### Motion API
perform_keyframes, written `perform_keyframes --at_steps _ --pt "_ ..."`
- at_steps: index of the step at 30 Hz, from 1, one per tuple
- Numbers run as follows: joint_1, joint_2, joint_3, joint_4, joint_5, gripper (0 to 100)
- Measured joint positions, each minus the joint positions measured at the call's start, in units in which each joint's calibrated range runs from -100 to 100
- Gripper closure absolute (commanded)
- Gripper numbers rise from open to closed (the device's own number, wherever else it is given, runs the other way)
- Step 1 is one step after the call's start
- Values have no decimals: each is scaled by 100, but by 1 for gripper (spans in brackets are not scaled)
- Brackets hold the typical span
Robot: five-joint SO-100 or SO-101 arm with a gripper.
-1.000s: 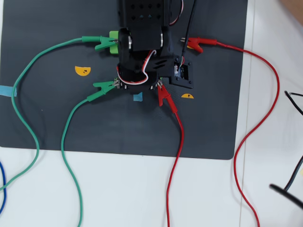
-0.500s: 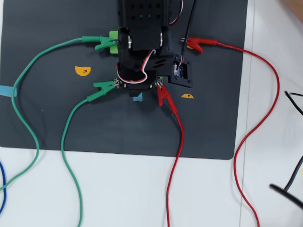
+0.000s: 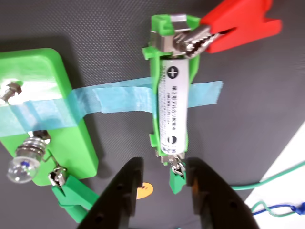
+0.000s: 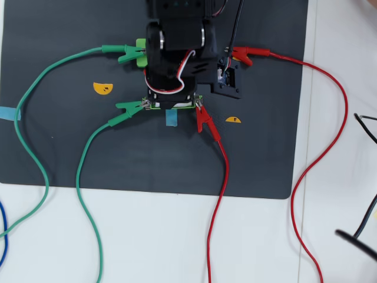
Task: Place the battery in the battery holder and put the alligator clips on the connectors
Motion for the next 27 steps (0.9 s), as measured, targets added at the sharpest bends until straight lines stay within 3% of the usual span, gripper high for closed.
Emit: perform_keyframes --at_steps 12,27 --pt "-246 -546 0 0 114 99" --pt "-347 244 -151 -369 202 99"
